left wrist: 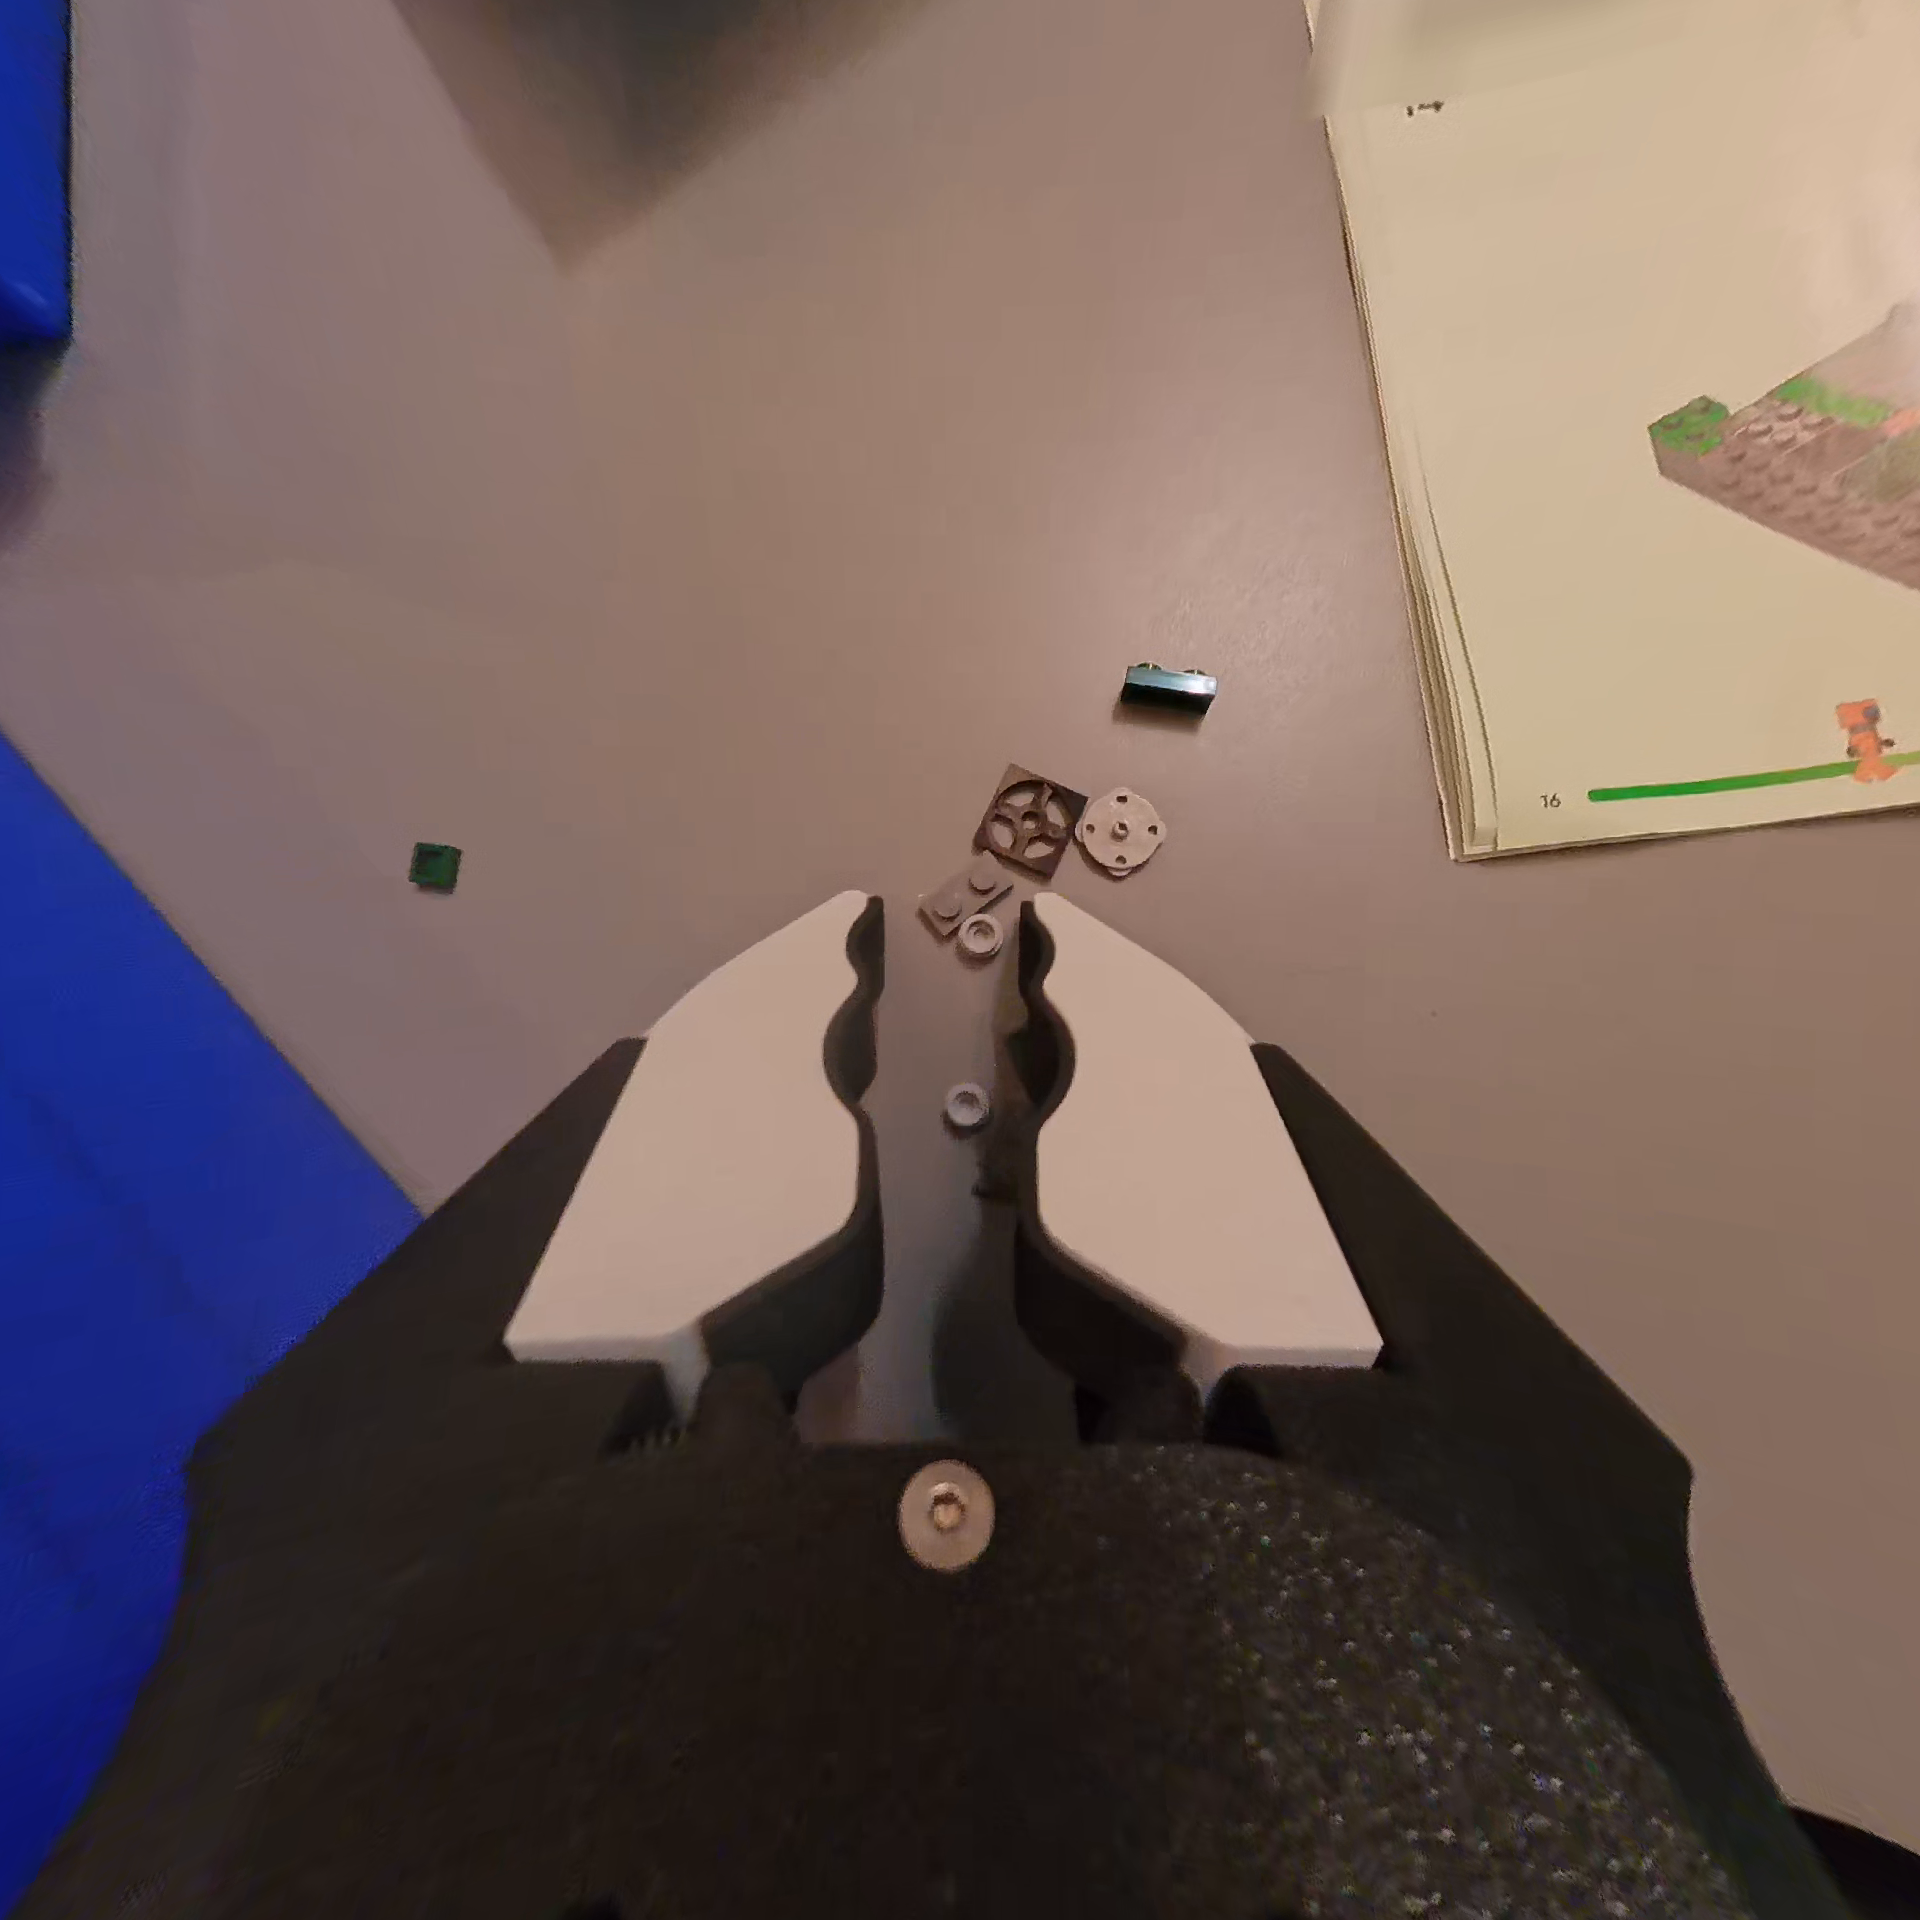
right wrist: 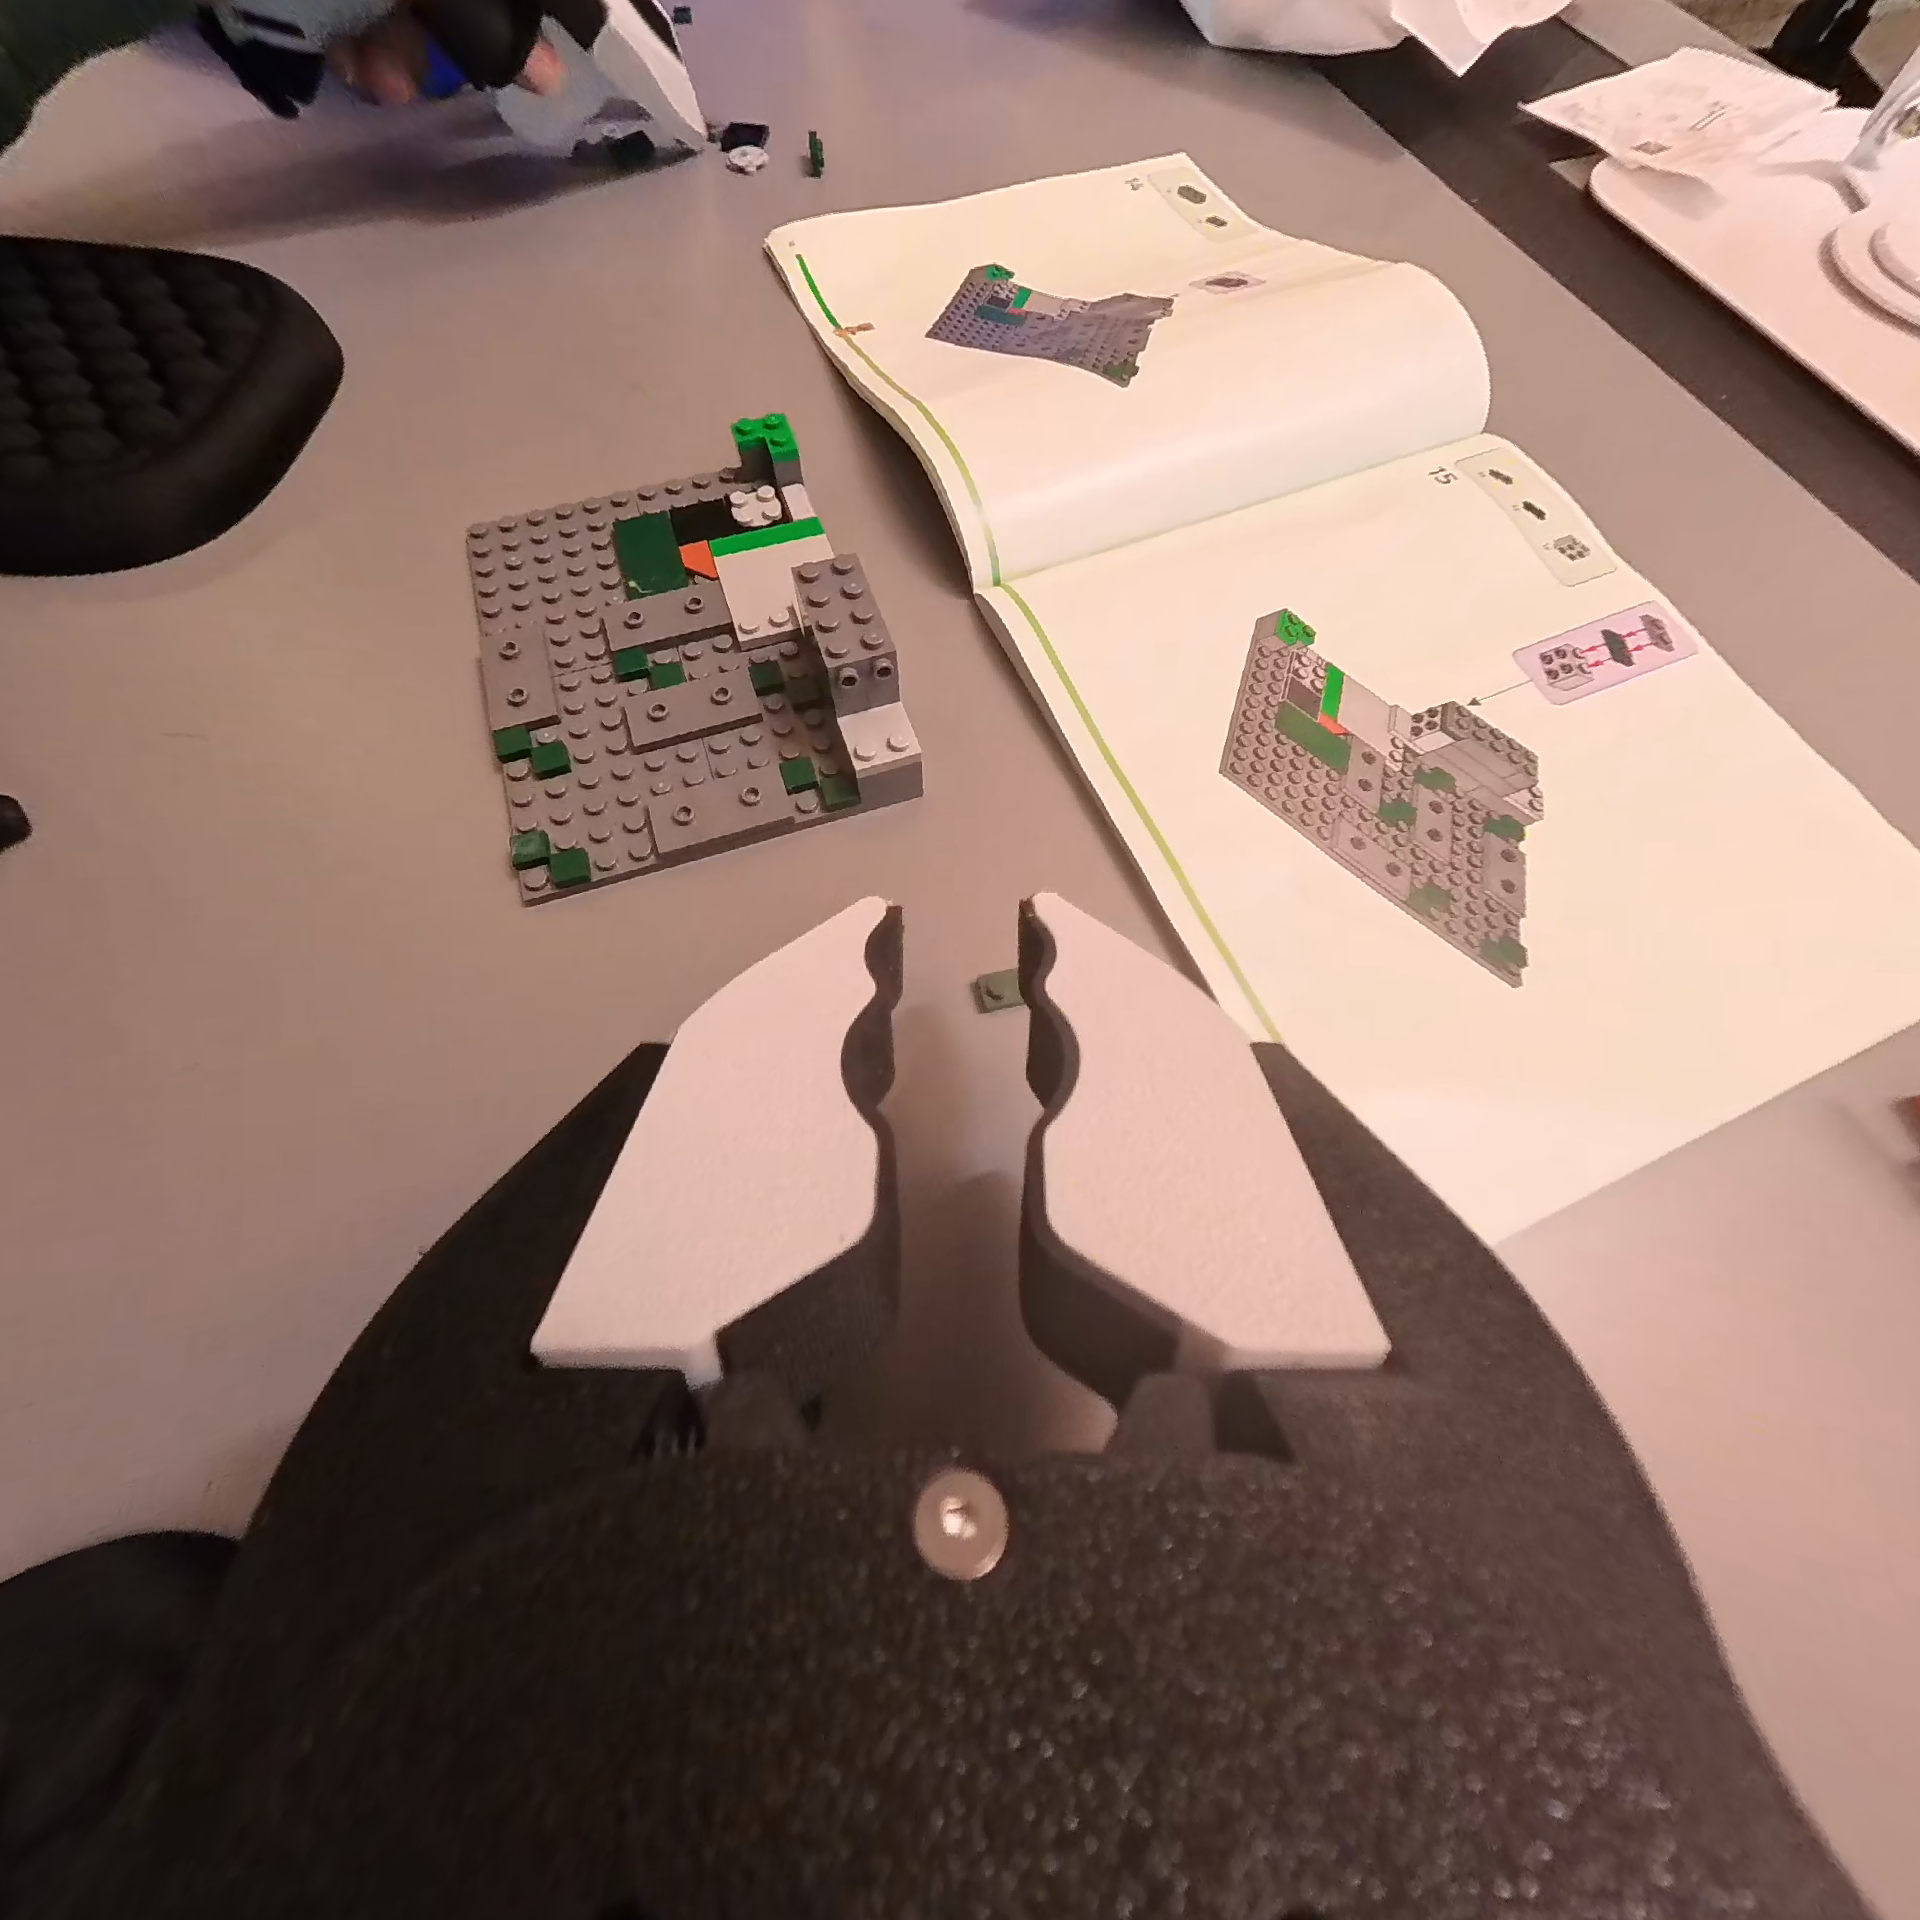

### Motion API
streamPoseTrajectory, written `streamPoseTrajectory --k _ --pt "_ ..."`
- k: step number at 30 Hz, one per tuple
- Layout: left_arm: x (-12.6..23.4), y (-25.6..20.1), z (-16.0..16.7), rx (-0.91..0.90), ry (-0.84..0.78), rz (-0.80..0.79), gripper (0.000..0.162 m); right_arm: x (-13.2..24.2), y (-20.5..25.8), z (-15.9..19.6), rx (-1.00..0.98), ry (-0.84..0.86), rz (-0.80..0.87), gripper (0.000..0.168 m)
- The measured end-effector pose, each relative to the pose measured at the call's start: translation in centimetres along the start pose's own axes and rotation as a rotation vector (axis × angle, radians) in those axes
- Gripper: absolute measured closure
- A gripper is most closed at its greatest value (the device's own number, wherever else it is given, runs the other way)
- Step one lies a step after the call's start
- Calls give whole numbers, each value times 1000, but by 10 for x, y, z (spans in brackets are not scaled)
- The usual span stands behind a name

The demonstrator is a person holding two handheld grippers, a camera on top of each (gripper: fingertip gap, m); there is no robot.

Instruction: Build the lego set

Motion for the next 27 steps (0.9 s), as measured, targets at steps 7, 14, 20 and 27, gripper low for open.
streamPoseTrajectory --k 7,14,20,27 --pt "-1 -5 -1 13 4 20 147 -1 1 2 1 14 -8 147" --pt "0 -9 0 -20 8 17 158 -1 1 3 3 18 -6 147" --pt "12 -15 -3 4 -39 55 162 1 0 2 4 13 -3 147" --pt "18 -12 5 3 -1 26 136 1 2 2 5 11 -13 147"
Point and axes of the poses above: each gripper's, where its closed fingertips meet, x back along the fingers, z out of its underside, y = z × x across the jaws, the point moved 2 cm from there along x, back along the fingers, and after that the axes turned 1 degree about -y, right-handed, at the moved point
